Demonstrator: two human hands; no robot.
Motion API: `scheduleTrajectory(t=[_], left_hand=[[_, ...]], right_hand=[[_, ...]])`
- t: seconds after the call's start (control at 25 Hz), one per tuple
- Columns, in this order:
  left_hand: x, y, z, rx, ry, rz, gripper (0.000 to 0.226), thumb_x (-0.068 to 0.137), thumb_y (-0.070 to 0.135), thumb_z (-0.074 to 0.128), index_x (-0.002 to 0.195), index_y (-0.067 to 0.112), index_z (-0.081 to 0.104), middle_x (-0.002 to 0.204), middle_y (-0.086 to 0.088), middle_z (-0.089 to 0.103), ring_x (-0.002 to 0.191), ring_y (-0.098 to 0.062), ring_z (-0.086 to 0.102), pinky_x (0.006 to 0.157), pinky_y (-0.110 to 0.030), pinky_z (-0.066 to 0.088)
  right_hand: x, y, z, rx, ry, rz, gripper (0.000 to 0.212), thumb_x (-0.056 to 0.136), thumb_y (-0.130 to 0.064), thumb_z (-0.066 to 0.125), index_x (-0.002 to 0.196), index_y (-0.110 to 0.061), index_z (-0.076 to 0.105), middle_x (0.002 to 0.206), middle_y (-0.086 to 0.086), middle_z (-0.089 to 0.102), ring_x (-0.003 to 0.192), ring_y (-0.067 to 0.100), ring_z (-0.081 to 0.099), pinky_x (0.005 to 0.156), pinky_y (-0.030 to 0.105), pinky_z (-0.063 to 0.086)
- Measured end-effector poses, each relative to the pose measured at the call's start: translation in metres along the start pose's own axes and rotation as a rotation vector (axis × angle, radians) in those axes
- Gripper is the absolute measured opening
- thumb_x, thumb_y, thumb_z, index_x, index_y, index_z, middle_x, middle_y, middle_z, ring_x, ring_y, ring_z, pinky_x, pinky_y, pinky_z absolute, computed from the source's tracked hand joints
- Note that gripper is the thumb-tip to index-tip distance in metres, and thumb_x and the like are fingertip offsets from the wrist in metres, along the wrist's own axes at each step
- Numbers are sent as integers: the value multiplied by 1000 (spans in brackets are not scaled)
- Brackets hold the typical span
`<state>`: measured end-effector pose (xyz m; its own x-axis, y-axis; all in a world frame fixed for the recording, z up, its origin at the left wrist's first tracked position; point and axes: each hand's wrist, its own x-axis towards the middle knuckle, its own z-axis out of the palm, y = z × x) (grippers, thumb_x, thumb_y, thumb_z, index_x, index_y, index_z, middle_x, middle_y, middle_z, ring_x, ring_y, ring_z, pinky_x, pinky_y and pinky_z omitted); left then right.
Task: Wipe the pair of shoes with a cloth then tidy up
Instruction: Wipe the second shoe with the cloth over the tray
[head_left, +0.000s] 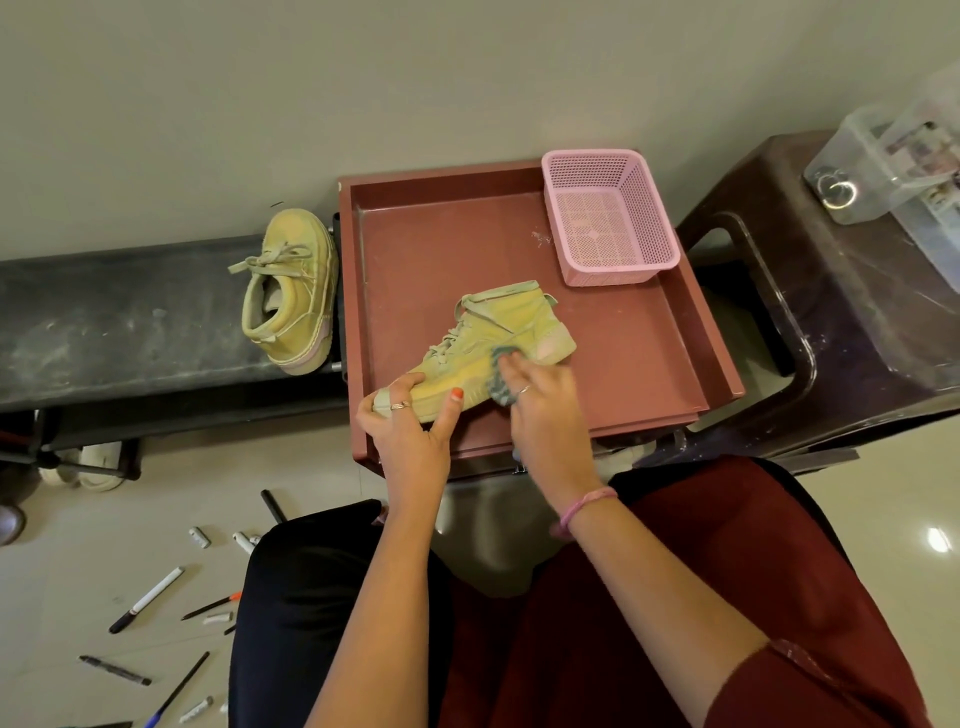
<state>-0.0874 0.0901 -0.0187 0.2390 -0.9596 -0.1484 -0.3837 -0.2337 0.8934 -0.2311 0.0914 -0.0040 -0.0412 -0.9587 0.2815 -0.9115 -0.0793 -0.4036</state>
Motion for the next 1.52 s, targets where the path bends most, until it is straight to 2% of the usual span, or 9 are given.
scheduleTrajectory(t=[0.16, 0.4, 0.52, 0.6, 0.76, 0.96, 1.16, 1.36, 1.52], left_hand=[[-2, -1, 0, 5, -17, 33, 45, 81, 57, 62, 118, 35, 50, 132, 0, 20, 113, -25, 48, 90, -45, 54], [-1, -1, 1, 94, 18, 86, 56, 72, 75, 53, 117, 42, 47, 132, 4, 20, 116, -26, 45, 82, -47, 56], [2, -1, 0, 106, 6, 90, 58, 76, 69, 56, 122, 36, 46, 133, 0, 20, 114, -20, 40, 86, -47, 55], [0, 2, -1, 117, -5, 91, 60, 80, 61, 61, 127, 28, 45, 135, -5, 20, 114, -16, 37, 94, -43, 51], [-3, 5, 0, 127, -4, 102, 63, 82, 46, 68, 134, 20, 42, 138, -8, 20, 115, -13, 34, 99, -31, 39], [-1, 4, 1, 119, 4, 107, 62, 83, 44, 68, 134, 20, 41, 139, -8, 20, 114, -14, 37, 100, -33, 41], [-3, 4, 1, 112, 8, 104, 62, 83, 45, 68, 133, 19, 42, 138, -9, 21, 114, -14, 36, 100, -31, 38], [-3, 4, 0, 96, 4, 86, 60, 84, 42, 69, 132, 21, 41, 138, -5, 20, 115, -13, 38, 100, -31, 39], [-4, 5, 0, 94, -3, 74, 59, 84, 41, 69, 132, 22, 41, 137, -4, 20, 112, -14, 39, 95, -29, 39]], right_hand=[[12, 6, -10, -45, -57, -120, 36, 88, -9, 52, 121, -1, 62, 107, 11, 65, 89, 29, 56, 71, 36, 56], [62, 24, -12, -58, -40, 302, 37, 93, -5, 51, 130, -10, 56, 118, 8, 58, 99, 25, 47, 83, 30, 48], [36, -3, -5, -77, -40, -55, 35, 91, -9, 48, 124, -8, 61, 107, 8, 63, 88, 26, 50, 68, 32, 51], [44, 7, -11, -103, -69, -149, 36, 91, -11, 44, 123, -7, 61, 108, 8, 62, 88, 22, 47, 72, 32, 51], [83, 32, -16, -101, 22, 237, 38, 91, 1, 47, 127, -8, 59, 116, 10, 60, 96, 29, 46, 81, 37, 50], [48, 2, -1, -221, -5, -298, 35, 84, -8, 46, 110, -6, 68, 99, 7, 66, 77, 27, 53, 66, 32, 50], [82, 9, -8, -132, -32, 144, 39, 87, 0, 55, 126, -7, 59, 116, 9, 60, 95, 31, 47, 77, 35, 50], [51, 4, -6, -272, -65, -212, 37, 84, -4, 50, 118, -4, 63, 106, 9, 66, 79, 28, 51, 67, 36, 51], [88, 8, -11, -194, -74, 50, 42, 89, 0, 38, 126, -7, 58, 119, 9, 61, 95, 30, 46, 84, 35, 45]])
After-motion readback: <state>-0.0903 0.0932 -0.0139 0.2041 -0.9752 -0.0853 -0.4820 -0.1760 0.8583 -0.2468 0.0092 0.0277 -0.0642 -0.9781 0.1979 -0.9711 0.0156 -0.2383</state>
